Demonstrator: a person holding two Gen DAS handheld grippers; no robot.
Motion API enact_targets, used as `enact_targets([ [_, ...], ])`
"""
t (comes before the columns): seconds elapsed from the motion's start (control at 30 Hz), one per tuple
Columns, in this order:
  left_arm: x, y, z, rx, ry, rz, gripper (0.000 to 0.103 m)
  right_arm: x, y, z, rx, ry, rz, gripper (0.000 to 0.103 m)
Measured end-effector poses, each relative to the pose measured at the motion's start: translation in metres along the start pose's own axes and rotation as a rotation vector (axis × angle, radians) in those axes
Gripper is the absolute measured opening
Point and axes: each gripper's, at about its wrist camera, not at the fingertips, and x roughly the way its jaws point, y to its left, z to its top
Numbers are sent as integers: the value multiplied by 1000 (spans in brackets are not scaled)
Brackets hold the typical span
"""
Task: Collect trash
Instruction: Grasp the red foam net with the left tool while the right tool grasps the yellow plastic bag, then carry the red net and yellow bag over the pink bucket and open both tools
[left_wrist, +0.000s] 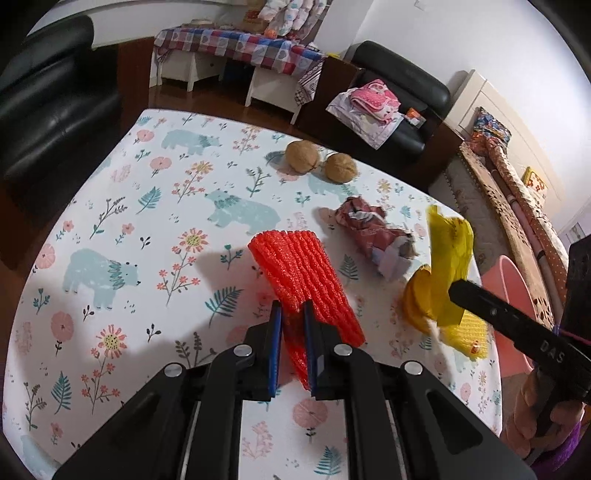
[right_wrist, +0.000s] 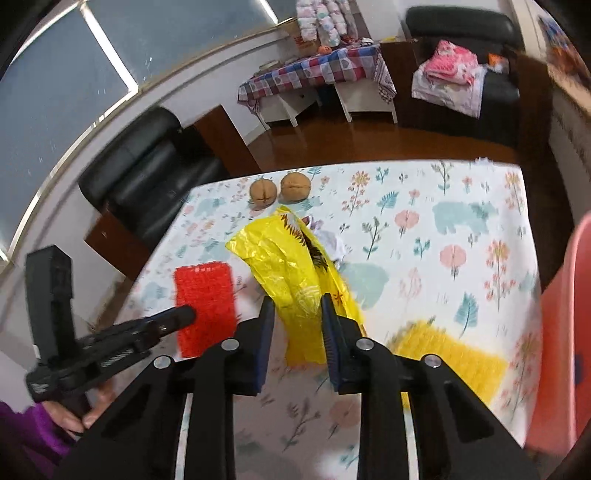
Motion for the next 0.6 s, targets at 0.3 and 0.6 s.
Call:
enact_targets([
  [0.3,-20,-21,-7,42,-28,-31,10,-38,-10,-34,124,-26,49,26],
  [0.6,-35,-49,-15,104,-52,-61,10,-75,-27,-55,182,-100,23,26],
])
